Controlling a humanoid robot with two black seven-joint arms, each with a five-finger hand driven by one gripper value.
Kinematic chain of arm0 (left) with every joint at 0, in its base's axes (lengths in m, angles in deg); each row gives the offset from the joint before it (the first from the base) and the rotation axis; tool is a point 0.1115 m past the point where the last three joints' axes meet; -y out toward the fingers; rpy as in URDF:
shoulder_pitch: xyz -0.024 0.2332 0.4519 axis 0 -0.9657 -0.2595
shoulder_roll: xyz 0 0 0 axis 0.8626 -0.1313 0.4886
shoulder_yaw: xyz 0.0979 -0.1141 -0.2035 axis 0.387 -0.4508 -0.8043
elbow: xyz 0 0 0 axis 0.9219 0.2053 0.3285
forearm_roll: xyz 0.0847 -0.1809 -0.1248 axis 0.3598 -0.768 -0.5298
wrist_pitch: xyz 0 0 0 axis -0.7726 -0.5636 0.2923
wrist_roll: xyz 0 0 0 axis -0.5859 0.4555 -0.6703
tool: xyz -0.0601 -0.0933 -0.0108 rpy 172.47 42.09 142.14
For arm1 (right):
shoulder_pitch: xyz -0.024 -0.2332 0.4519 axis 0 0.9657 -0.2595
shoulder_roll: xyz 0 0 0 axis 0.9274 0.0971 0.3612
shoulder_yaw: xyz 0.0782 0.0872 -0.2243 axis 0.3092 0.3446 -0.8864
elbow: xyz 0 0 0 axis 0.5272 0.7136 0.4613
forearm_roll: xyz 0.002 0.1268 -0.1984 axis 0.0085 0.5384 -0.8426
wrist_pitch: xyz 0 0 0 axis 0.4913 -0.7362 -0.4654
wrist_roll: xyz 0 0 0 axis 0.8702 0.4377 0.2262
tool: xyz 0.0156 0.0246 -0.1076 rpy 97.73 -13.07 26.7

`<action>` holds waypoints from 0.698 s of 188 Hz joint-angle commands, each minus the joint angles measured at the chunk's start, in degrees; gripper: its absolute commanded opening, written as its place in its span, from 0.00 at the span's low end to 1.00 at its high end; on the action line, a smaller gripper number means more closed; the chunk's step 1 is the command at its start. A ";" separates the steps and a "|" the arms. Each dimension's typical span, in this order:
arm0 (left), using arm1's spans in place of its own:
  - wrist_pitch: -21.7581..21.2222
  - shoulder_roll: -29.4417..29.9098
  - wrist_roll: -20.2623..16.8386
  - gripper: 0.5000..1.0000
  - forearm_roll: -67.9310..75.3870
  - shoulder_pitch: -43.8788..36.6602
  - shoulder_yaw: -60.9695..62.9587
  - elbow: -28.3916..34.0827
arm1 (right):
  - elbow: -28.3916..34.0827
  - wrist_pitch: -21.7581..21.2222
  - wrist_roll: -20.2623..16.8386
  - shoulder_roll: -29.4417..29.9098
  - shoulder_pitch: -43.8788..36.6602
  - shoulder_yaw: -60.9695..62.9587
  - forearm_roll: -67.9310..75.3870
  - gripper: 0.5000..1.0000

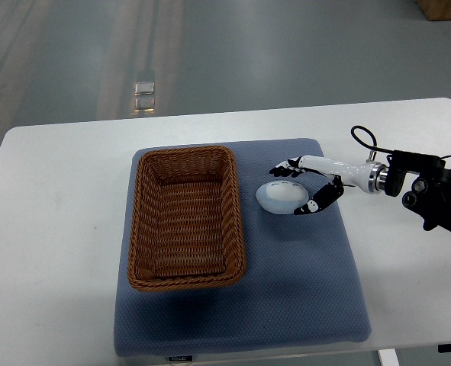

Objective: Place blue toy in brown basket
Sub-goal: 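Close the right hand fingers around the egg-shaped toy and lift, then carry the toy with the right hand over the wicker basket and lower it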

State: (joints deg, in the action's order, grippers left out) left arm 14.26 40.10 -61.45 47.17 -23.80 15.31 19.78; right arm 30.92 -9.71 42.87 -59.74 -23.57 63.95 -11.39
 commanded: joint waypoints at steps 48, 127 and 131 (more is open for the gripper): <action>0.06 0.00 -0.02 1.00 0.00 0.00 -0.06 0.27 | 0.00 1.12 0.00 0.27 -0.61 0.43 -0.05 0.03; -0.03 0.00 -0.02 1.00 -0.09 0.00 -0.06 0.53 | 0.08 1.12 0.26 0.53 -9.05 4.30 1.09 0.09; -0.03 0.00 -0.02 1.00 -0.09 0.00 -0.06 0.53 | 0.08 1.12 0.26 0.80 -9.57 4.30 1.09 0.10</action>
State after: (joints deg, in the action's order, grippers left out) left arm 14.23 40.10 -61.47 47.16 -23.80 15.25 20.28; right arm 31.01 -8.28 43.07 -59.60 -30.64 68.22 -10.40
